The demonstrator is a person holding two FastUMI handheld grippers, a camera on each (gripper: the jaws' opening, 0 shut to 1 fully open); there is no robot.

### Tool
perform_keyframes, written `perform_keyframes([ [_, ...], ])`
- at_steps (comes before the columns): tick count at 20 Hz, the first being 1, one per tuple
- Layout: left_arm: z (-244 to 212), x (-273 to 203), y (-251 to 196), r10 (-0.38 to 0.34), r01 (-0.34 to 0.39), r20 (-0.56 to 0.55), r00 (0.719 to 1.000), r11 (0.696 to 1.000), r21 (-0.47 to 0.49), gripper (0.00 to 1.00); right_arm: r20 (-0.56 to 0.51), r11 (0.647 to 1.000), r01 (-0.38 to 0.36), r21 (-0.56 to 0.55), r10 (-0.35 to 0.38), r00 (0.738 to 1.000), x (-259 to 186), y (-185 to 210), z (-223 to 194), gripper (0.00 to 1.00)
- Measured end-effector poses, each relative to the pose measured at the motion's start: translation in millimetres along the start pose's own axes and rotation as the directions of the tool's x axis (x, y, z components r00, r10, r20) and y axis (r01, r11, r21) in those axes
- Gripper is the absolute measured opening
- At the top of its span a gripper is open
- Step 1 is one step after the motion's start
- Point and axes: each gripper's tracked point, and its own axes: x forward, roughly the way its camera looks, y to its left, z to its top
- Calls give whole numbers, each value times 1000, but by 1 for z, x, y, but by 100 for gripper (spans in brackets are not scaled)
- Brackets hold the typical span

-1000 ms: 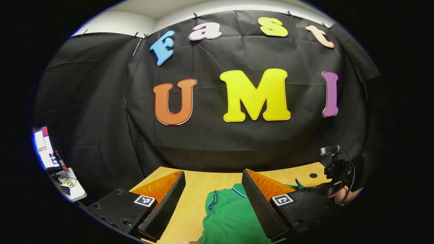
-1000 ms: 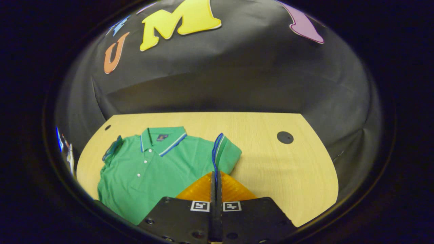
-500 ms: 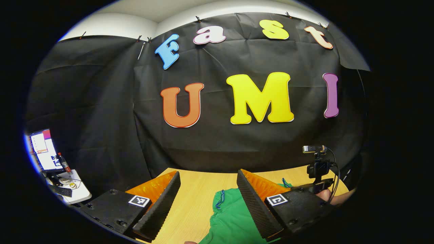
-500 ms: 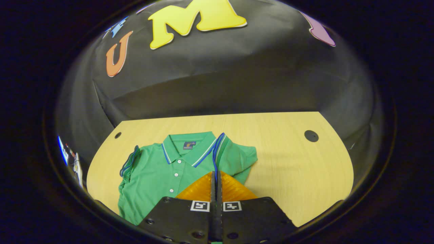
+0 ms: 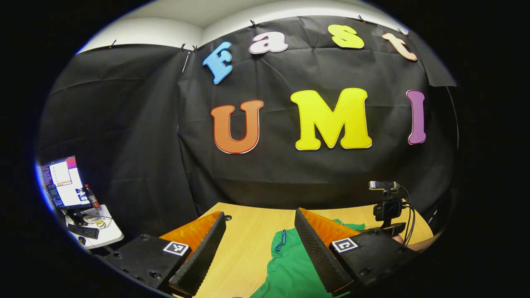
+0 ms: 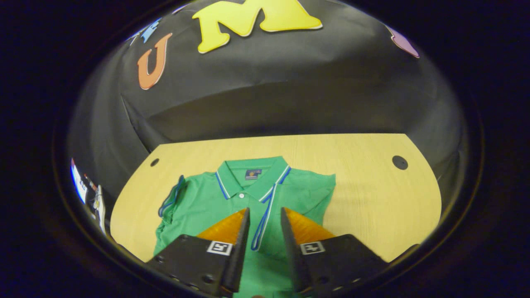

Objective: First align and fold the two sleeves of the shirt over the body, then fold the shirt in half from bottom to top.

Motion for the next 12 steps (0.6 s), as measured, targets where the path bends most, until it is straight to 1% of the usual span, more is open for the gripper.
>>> perform_keyframes([
  [1, -1, 1, -2, -11, 11, -1, 1000, 1000, -8, 100, 22, 1000, -1, -1, 1, 1000, -5, -1, 5, 52],
  [2, -2, 3, -6, -28, 28, -2, 1000, 1000, -14, 100, 41, 1000, 1, 0, -1, 999, -18, 1, 7, 71],
  [4, -2, 12, -12, -70, 70, -1, 998, 997, -17, 100, 93, 1000, 18, -12, -17, 996, -43, -1, 17, 91],
  [5, -3, 17, -13, -91, 91, 0, 996, 996, -16, 100, 125, 999, 26, -29, -22, 992, -60, 0, 25, 96],
  [7, -10, 30, -16, -141, 141, 0, 990, 990, -10, 100, 192, 996, 55, -76, -39, 981, -99, 0, 35, 96],
  [8, -17, 38, -17, -166, 166, -11, 986, 986, -5, 100, 226, 994, 70, -83, -49, 973, -120, 2, 42, 92],
  [10, -37, 56, -19, -216, 216, -33, 976, 976, -1, 100, 285, 991, 101, -89, -72, 956, -164, 5, 48, 100],
  [11, -51, 66, -20, -238, 238, -54, 970, 971, 2, 100, 316, 987, 128, -92, -93, 944, -187, 4, 51, 96],
  [12, -68, 77, -22, -259, 260, -77, 963, 966, 9, 100, 342, 983, 154, -97, -112, 933, -209, 6, 50, 96],
])
